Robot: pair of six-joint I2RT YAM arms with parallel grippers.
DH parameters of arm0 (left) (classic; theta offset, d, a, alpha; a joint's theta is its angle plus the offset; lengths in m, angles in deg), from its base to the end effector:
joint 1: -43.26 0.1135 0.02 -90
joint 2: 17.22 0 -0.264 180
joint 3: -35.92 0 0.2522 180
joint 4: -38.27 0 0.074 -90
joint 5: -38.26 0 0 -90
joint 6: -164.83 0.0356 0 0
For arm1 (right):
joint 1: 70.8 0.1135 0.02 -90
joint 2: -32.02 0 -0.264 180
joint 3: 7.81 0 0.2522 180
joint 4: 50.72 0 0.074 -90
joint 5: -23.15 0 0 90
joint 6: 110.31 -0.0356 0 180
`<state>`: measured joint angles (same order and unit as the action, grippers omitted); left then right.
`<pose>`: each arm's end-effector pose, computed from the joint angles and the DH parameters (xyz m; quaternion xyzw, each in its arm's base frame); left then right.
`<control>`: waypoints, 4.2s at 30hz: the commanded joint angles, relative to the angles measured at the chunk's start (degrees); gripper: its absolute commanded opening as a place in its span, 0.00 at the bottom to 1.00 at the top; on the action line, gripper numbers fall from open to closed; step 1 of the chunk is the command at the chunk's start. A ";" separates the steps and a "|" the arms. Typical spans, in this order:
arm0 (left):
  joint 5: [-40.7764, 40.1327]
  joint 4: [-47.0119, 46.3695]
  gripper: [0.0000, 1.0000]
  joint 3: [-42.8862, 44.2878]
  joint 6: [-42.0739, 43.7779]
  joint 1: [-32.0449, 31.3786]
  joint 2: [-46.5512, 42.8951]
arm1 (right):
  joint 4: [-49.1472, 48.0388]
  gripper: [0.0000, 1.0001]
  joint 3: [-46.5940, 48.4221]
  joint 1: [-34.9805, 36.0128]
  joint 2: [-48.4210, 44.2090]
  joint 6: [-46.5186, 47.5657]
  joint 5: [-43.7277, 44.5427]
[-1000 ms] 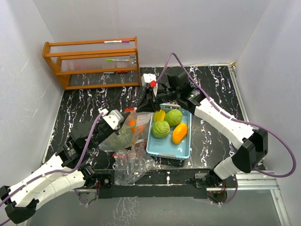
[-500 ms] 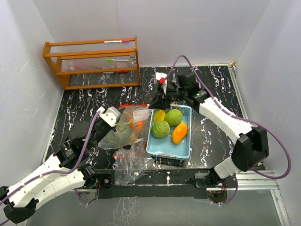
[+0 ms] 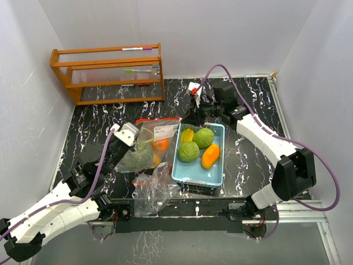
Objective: Place the food in the zip-top bag and seal the zipper
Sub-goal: Zip the zipper food storage bag at the center of the board, then place the zipper food storage bag at the center of the board, then pick up the zipper food storage bag at the center of the board.
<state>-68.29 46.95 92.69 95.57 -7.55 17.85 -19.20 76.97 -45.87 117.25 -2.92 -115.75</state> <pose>0.0986 -0.1049 0.3828 0.2687 0.5655 -0.1144 0.7713 0.2905 0.1646 0.3230 -0.4746 0.6699 0.3902 0.4168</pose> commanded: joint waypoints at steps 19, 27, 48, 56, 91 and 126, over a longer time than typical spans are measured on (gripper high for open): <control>-13.00 -10.69 0.00 5.48 -0.06 0.63 12.67 | -6.23 0.99 -0.81 -1.66 -8.99 -12.80 9.70; -6.98 -9.03 0.00 8.73 -18.46 21.20 25.21 | -6.53 0.98 -7.18 2.49 -13.38 -17.83 10.00; 1.14 2.25 0.97 5.14 -26.47 31.14 18.11 | -4.50 0.94 -18.10 40.53 -17.44 -27.56 43.28; 2.30 9.89 0.97 6.78 -24.49 31.38 11.69 | -2.26 0.95 -16.25 52.19 -14.24 -30.57 55.75; 2.19 16.86 0.97 7.51 -22.87 31.35 3.70 | -18.14 0.96 -18.31 60.72 13.83 -25.54 63.98; 25.70 1.54 0.81 4.02 -37.93 31.36 4.49 | -9.14 0.08 -21.02 47.93 -49.98 -30.98 52.86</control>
<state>-55.35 58.64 98.17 64.24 23.60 21.79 -30.46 52.03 2.19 69.12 -33.11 -57.46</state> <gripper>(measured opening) 0.831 0.080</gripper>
